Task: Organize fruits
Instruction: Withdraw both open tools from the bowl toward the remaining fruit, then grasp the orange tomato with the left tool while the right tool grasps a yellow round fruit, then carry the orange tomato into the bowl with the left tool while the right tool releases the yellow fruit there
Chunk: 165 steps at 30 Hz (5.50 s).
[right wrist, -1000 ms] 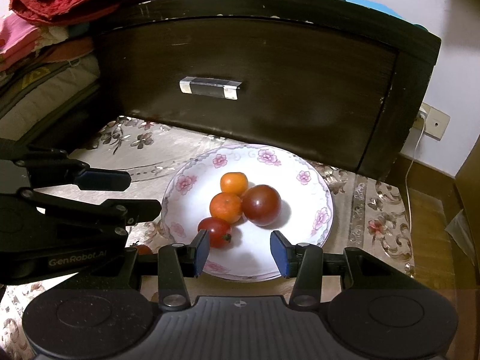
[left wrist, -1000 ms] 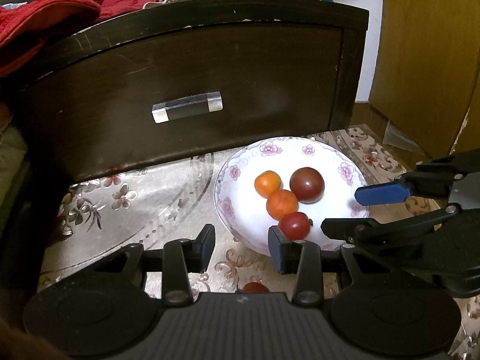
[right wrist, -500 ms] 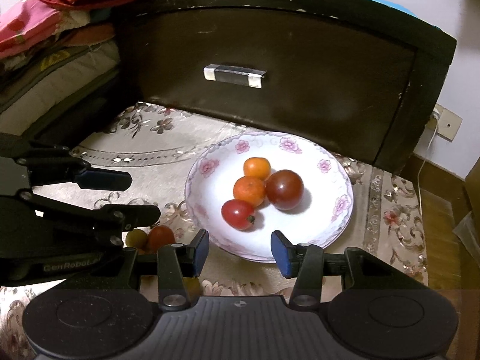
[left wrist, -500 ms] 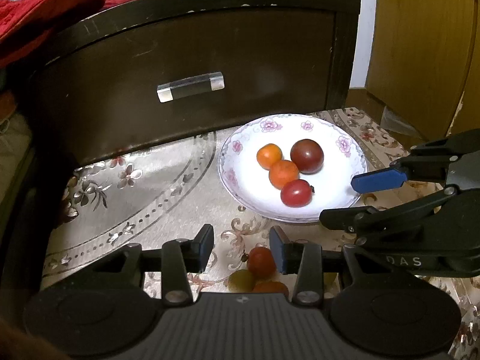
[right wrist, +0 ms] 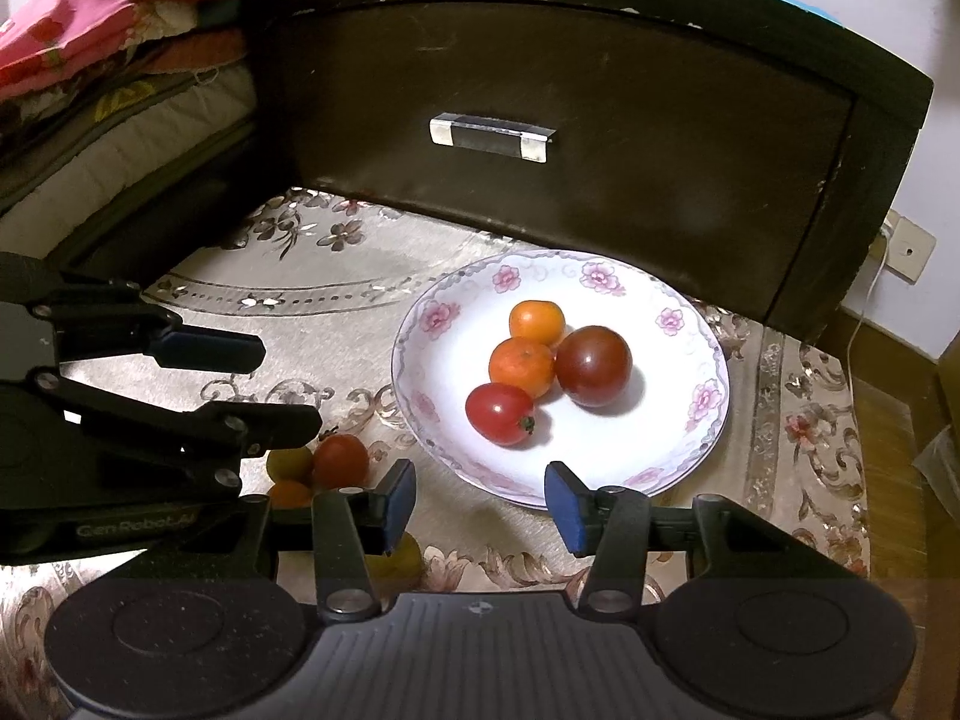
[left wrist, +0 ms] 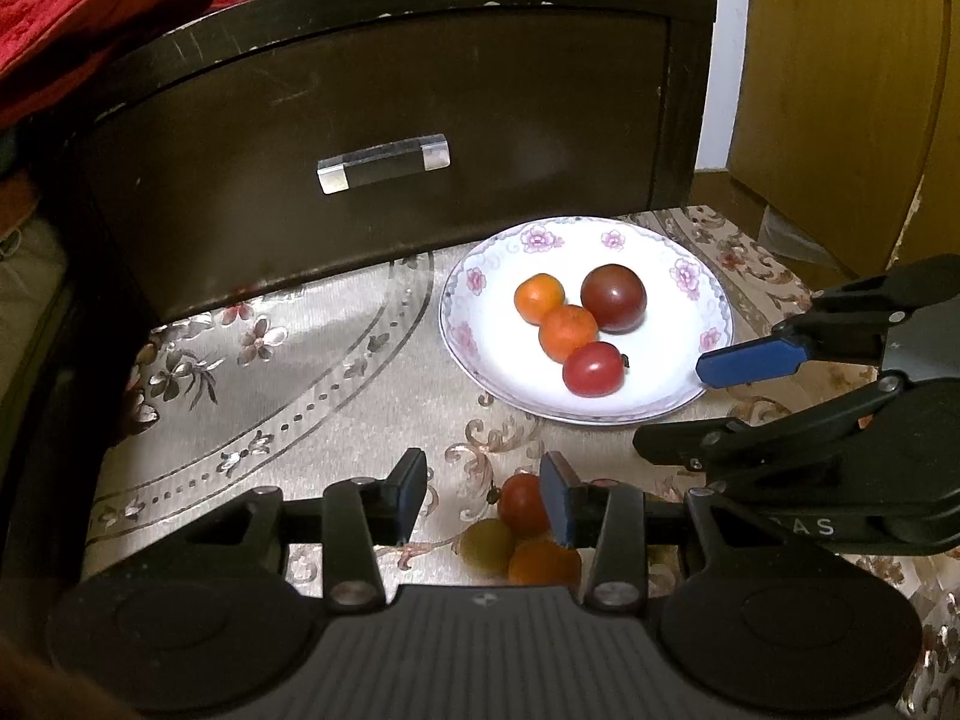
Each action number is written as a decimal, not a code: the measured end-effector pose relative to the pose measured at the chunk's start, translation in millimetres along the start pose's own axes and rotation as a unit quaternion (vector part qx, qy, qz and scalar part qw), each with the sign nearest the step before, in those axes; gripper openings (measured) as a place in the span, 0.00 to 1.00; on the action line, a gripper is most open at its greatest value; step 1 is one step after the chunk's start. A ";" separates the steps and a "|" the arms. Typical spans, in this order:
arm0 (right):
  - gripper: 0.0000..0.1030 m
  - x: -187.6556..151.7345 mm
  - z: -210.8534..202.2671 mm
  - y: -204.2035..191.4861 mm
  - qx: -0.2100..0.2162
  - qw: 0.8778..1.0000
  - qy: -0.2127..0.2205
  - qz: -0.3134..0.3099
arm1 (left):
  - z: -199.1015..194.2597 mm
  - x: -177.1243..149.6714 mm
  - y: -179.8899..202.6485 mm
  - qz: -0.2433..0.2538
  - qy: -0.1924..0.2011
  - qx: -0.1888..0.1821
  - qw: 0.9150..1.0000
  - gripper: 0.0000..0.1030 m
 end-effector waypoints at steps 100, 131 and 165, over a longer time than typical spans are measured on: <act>0.21 -27.9 9.1 -2.7 0.044 0.997 -0.068 -0.008 | 11.4 -37.8 17.1 -0.004 -0.054 -0.054 0.997 0.35; 0.21 7.3 13.8 49.5 -0.015 0.999 -0.015 0.047 | 49.5 24.1 27.2 0.000 0.009 -0.042 0.999 0.36; 0.26 22.4 13.8 62.4 -0.043 0.997 0.023 0.065 | 36.4 30.3 6.5 -0.016 0.025 -0.009 1.000 0.38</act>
Point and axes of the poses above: each gripper's, at about its wrist camera, not at the fingertips, and z roughly the way its jaws point, y to its right, x to its top, the point moved 2 cm from there along z, roughly the way its jaws point, and after that the axes turned 15 degrees about y, right-handed, at the moved point
